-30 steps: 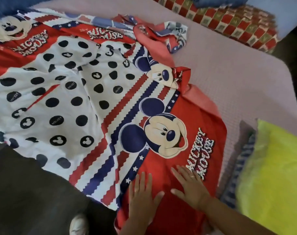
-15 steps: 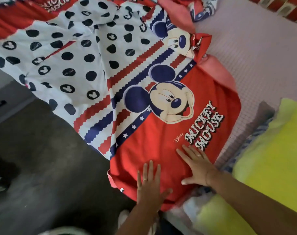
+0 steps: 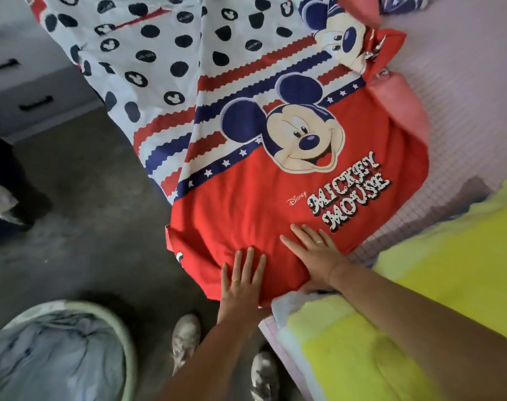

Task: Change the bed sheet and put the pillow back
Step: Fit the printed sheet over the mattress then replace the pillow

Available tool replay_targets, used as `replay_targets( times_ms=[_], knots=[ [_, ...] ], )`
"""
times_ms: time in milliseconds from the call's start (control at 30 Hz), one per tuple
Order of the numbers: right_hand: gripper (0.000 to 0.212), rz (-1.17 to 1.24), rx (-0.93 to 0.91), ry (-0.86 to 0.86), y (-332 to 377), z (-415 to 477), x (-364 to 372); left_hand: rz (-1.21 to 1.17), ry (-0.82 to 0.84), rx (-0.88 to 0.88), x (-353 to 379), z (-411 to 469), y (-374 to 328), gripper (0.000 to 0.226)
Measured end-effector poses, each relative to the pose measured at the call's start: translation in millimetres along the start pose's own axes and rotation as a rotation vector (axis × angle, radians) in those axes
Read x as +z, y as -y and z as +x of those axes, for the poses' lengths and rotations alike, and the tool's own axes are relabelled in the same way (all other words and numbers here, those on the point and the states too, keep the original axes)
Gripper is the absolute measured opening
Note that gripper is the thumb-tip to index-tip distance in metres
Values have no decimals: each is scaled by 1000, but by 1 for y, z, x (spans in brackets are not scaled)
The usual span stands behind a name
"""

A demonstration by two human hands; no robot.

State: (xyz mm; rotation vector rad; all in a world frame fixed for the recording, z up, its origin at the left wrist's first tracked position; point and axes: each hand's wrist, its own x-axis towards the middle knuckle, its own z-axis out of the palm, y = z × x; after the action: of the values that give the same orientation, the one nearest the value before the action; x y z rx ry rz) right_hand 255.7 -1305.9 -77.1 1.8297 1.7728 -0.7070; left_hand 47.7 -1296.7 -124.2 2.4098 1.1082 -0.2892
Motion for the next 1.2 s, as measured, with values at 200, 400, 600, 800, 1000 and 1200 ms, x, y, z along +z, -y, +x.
replay_targets(
  times_ms=[200, 400, 600, 800, 1000, 1200],
  knots=[
    [111, -45, -52, 10, -1, 1, 4, -222, -222, -115, -13, 1, -3, 41],
    [50, 99, -117, -308, 1, -8, -25, -764, -318, -371, -69, 7, -2, 16],
    [32, 238, -6, -348, -30, -34, -79, -390, -176, -249, -79, 5, -23, 61],
    [28, 38, -18, -156, -40, -46, -89, -200, -90, -178, -67, 15, -36, 66],
    [29, 42, 24, -30, -55, -62, -61, -325, -91, -134, -73, 8, -38, 35],
    [54, 381, 41, -140, -63, -72, -39, -432, -127, -210, -74, 0, -46, 39]
  ],
)
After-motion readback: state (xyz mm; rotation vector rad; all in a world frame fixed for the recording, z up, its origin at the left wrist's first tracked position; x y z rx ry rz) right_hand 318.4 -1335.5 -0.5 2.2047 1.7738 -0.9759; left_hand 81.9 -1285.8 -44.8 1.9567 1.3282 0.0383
